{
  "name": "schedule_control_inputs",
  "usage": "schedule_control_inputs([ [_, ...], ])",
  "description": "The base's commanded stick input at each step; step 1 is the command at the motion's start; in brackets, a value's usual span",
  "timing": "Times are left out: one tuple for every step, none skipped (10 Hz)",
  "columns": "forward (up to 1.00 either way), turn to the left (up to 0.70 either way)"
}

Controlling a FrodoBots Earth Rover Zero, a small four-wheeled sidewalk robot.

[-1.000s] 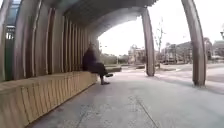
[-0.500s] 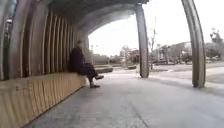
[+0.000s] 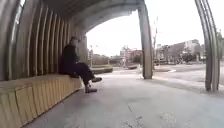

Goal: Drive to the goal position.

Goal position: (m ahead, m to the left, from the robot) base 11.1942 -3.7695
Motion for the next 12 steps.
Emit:
schedule_control_inputs([
  [1.00, 0.07],
  [1.00, 0.07],
  [1.00, 0.04],
  [1.00, -0.19],
  [1.00, -0.33],
  [1.00, -0.33],
  [1.00, -0.33],
  [1.00, -0.33],
  [0.89, -0.31],
  [0.66, -0.26],
  [-0.69, 0.01],
  [-1.00, 0.07],
])
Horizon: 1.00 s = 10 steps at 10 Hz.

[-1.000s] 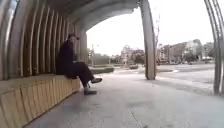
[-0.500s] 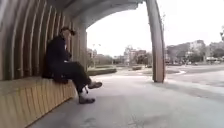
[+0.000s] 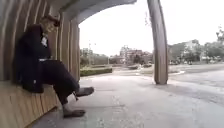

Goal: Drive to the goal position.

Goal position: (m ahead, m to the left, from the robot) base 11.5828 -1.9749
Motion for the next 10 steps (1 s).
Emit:
schedule_control_inputs([
  [-1.00, 0.07],
  [-1.00, 0.07],
  [-1.00, 0.07],
  [-1.00, 0.07],
  [-1.00, 0.07],
  [-1.00, 0.07],
  [-1.00, 0.07],
  [-1.00, 0.07],
  [-1.00, 0.07],
  [-1.00, 0.07],
])
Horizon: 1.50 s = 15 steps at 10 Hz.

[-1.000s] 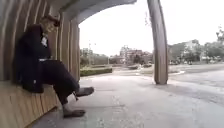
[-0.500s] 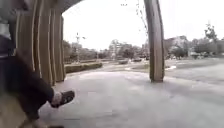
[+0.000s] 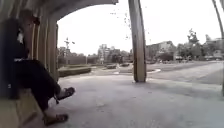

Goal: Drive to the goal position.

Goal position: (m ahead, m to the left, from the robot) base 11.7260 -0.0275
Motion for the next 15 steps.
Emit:
schedule_control_inputs([
  [-0.18, 0.01],
  [0.00, 0.00],
  [0.00, 0.00],
  [0.95, -0.31],
  [1.00, -0.33],
  [1.00, -0.33],
  [1.00, -0.33],
  [1.00, -0.33],
  [1.00, -0.33],
  [1.00, -0.33],
  [1.00, -0.33],
  [1.00, -0.33],
  [1.00, -0.33],
  [1.00, -0.33],
  [1.00, -0.33],
])
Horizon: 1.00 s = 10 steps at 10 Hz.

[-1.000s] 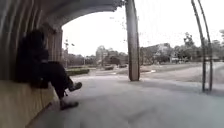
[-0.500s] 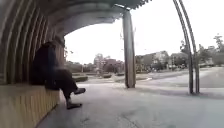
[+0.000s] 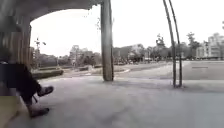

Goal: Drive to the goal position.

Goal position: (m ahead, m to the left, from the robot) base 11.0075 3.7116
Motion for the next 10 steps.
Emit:
schedule_control_inputs([
  [1.00, -0.33],
  [1.00, -0.33],
  [1.00, -0.33],
  [1.00, -0.16],
  [1.00, 0.07],
  [1.00, 0.07],
  [1.00, 0.07],
  [1.00, 0.07],
  [1.00, 0.07],
  [1.00, 0.07],
])
